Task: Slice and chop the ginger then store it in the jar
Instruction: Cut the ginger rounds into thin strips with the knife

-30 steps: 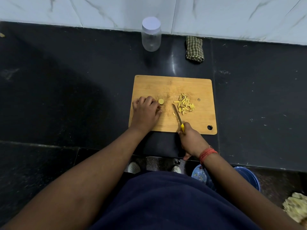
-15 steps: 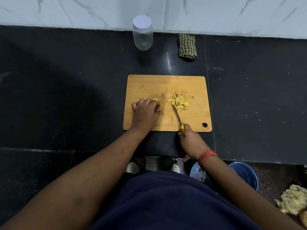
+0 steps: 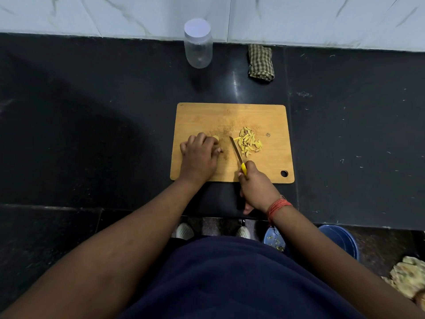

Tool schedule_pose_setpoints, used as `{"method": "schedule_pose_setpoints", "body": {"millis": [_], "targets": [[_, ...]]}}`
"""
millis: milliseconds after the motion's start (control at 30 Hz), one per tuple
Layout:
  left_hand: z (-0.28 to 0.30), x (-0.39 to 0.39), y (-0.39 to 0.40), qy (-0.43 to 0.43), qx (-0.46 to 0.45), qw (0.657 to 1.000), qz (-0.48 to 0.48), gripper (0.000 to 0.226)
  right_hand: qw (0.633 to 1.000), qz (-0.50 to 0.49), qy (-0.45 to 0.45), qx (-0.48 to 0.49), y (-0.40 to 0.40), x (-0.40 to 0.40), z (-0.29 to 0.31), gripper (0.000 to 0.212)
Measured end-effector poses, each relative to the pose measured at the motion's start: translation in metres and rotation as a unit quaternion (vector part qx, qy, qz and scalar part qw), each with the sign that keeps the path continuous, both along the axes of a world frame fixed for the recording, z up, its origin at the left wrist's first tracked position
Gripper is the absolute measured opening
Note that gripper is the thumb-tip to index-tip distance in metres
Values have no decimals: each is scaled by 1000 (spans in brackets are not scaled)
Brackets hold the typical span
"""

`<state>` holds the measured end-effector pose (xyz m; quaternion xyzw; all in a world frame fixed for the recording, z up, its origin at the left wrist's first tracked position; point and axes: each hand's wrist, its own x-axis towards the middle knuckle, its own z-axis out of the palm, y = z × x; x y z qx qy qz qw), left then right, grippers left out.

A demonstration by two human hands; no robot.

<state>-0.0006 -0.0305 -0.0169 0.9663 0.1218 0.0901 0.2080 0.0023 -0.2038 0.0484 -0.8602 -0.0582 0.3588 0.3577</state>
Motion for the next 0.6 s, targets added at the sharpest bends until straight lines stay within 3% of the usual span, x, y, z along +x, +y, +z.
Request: {"method": "schedule_pose_setpoints", "body": {"millis": [200,400,600], "targets": [[1,0,7,19,6,1000,-16,16,1000,25,12,-10,11,-3,2,25],[1,0,7,18,-2,1000,-18,15,997,65,-10,-50,15,-4,-4,10],[2,2,6,27,9,999,-21,13,990,76,-61,-99,3,-6,-11,16]]}}
